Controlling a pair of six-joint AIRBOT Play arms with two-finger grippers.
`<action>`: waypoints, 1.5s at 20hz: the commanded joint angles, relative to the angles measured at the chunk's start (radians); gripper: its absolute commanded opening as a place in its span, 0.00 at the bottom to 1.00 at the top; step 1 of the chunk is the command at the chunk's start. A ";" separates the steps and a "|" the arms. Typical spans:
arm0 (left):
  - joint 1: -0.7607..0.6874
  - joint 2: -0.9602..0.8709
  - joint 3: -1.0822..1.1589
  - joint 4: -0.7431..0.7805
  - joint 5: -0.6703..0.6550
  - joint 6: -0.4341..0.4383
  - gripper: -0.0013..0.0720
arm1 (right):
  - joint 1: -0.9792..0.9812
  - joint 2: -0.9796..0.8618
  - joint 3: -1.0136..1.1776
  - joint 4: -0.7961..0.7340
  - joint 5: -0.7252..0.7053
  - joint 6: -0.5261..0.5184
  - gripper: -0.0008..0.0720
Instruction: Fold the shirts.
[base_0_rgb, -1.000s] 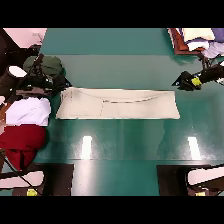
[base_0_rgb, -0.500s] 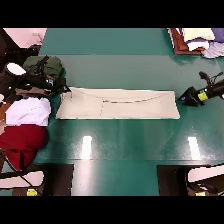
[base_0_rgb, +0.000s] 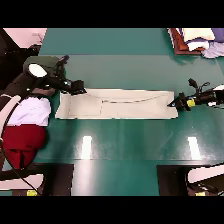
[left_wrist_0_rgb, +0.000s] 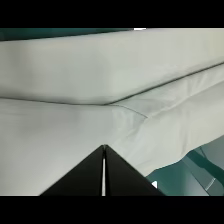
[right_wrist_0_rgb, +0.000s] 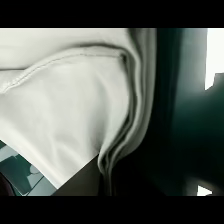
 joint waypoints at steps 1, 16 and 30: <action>-0.085 -0.043 0.027 0.001 0.059 -0.008 0.05 | 0.020 0.055 -0.006 0.011 -0.006 -0.014 0.03; -0.413 -0.485 0.430 -0.002 0.069 -0.065 0.05 | 0.351 0.270 0.577 0.019 0.127 0.355 0.03; -0.294 -0.349 0.459 0.020 -0.011 -0.056 0.05 | 0.626 0.173 0.815 0.019 0.109 0.327 0.03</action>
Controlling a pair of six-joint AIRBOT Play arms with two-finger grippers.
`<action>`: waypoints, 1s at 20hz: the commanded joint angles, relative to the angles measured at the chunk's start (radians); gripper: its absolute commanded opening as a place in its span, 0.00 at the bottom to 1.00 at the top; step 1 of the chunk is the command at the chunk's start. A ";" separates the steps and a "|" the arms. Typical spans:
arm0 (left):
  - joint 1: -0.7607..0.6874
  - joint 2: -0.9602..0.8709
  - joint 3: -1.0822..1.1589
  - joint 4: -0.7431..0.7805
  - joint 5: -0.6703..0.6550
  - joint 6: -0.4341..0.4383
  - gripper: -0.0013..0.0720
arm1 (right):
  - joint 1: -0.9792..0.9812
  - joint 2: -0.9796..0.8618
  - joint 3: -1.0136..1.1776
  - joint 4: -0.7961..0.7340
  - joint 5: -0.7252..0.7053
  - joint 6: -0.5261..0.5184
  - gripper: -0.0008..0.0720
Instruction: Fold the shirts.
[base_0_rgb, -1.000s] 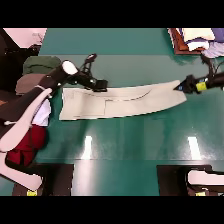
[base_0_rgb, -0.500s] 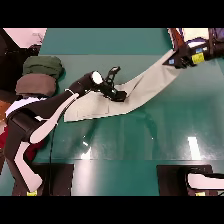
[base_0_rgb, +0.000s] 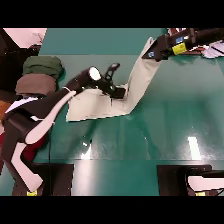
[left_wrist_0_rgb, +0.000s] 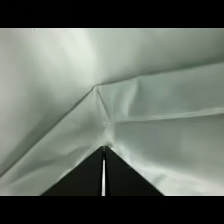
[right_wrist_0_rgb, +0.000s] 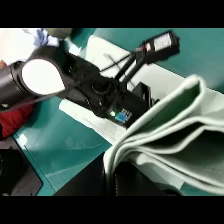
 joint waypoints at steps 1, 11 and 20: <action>0.101 0.115 0.005 0.024 -0.035 0.015 0.05 | 0.072 -0.006 0.010 0.000 -0.050 -0.040 0.03; 0.506 0.502 0.005 0.104 -0.099 0.067 0.05 | 0.449 -0.279 0.010 0.260 -0.408 -0.278 0.15; 0.589 0.539 0.005 0.109 -0.167 0.068 0.05 | 0.412 -0.355 0.009 0.183 -0.291 -0.269 0.60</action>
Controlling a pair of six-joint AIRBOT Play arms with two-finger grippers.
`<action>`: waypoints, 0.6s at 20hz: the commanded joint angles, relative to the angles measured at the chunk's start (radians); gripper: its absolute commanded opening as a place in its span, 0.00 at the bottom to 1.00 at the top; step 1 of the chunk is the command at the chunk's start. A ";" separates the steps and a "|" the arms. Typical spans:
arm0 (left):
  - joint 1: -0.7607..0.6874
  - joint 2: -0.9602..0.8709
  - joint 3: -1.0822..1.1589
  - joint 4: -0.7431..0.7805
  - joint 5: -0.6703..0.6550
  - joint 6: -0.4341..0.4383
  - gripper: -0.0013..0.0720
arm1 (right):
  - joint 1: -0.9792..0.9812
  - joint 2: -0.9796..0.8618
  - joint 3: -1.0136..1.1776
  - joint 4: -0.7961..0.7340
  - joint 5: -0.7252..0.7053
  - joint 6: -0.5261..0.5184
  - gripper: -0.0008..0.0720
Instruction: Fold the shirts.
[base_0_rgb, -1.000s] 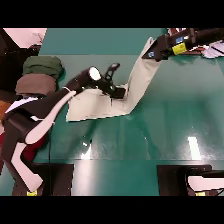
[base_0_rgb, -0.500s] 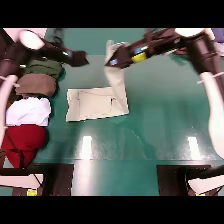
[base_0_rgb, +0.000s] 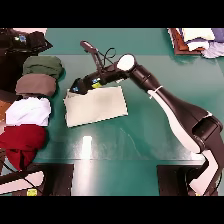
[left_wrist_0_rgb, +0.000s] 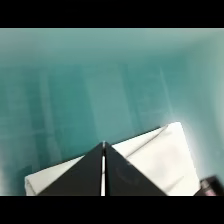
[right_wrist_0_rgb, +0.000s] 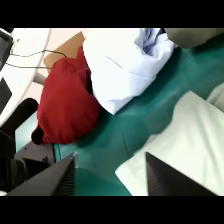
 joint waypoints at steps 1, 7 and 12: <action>0.014 0.008 0.000 0.003 -0.039 0.003 0.05 | -0.103 0.027 -0.001 -0.120 0.211 0.048 0.60; 0.014 0.006 0.000 0.003 -0.116 0.029 0.05 | -0.385 0.153 -0.216 -0.335 0.383 0.138 0.60; 0.014 0.006 0.000 0.003 -0.114 0.029 0.05 | -0.520 0.137 -0.493 -0.187 0.215 0.148 0.97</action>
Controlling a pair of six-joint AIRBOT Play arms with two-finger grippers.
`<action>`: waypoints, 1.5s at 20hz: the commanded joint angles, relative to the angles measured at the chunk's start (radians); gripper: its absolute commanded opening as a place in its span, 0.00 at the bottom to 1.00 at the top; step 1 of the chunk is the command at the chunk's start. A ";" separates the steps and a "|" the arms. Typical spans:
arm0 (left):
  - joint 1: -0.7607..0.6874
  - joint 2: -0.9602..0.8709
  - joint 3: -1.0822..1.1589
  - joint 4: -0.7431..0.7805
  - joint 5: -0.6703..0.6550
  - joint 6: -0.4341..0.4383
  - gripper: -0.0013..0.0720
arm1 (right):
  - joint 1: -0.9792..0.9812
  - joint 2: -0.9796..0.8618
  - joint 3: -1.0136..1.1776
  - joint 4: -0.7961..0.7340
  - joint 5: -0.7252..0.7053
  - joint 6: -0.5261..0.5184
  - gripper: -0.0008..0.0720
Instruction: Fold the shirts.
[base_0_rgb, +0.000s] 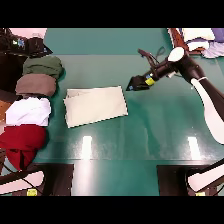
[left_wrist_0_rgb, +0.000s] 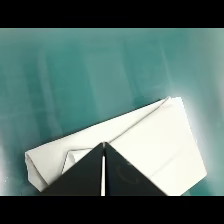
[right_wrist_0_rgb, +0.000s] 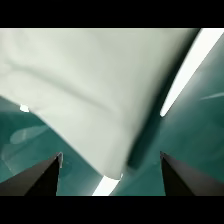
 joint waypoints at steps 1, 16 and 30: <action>0.001 0.000 0.000 0.000 -0.008 0.002 0.05 | -0.073 -0.039 -0.165 0.141 -0.081 0.010 0.96; -0.002 -0.001 -0.005 -0.013 -0.012 0.025 0.05 | 0.164 -0.257 0.116 0.282 -0.102 -0.049 0.03; -0.002 0.000 -0.005 -0.017 -0.038 0.012 0.05 | -0.717 0.439 -0.419 -0.048 -0.203 0.018 0.03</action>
